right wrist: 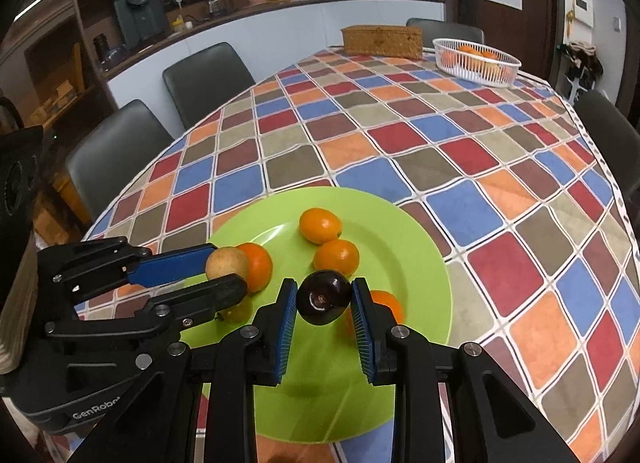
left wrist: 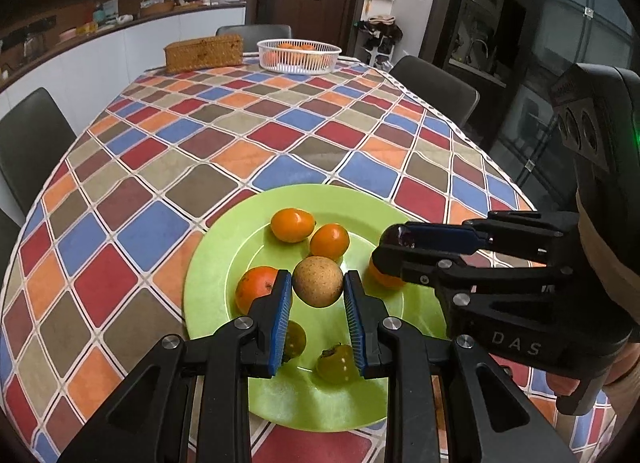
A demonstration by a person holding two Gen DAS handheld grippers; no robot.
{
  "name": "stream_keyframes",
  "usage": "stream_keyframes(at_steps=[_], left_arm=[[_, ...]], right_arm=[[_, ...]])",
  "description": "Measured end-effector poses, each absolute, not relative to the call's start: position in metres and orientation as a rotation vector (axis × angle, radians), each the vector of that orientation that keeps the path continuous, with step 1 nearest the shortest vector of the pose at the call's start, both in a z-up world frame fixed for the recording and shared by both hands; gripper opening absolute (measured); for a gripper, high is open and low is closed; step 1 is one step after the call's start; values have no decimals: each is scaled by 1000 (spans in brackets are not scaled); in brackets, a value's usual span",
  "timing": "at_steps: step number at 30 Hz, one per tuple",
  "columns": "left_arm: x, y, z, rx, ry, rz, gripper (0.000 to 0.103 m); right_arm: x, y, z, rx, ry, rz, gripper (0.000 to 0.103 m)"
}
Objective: Organize fruits
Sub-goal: 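Carry the brown fruit and plum over the plate and release both, then move both tools back toward the remaining brown fruit and plum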
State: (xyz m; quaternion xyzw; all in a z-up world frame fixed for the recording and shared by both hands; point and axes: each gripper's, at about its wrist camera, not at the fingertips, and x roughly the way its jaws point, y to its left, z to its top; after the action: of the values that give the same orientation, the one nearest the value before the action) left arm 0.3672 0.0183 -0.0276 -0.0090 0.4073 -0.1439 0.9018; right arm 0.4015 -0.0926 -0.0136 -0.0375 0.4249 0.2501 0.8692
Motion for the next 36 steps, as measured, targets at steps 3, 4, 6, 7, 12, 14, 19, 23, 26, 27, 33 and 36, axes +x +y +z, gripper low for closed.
stream_keyframes(at_steps=[3,4,6,7,12,14,19,23,26,27,33,36], left_arm=[[368,21,-28,-25,843,-289,32],[368,21,-27,-25,840,-285,32],[366,22,-25,-19,837,-281,32],[364,22,-24,-14,832,-274,32],[347,21,-12,29,798,-244,32],[340,20,-7,38,785,-237,32],[317,17,11,49,735,-227,33],[297,10,24,72,696,-219,37],[281,4,32,93,663,-223,40],[274,1,35,99,650,-225,41],[246,-10,43,97,613,-252,48],[236,-17,43,106,603,-259,51]], right_arm=[[403,-94,-13,-82,890,510,30],[404,-94,-13,-78,893,509,31],[403,-97,-10,-61,889,504,33],[403,-98,-9,-55,887,507,33],[392,-104,-1,-51,864,500,33],[384,-106,3,-54,849,504,33],[359,-111,20,-79,790,512,33],[335,-118,37,-93,732,514,33],[320,-124,46,-87,700,515,33],[314,-127,49,-84,692,516,33],[288,-142,54,-64,663,511,33],[276,-148,53,-67,657,506,33]])
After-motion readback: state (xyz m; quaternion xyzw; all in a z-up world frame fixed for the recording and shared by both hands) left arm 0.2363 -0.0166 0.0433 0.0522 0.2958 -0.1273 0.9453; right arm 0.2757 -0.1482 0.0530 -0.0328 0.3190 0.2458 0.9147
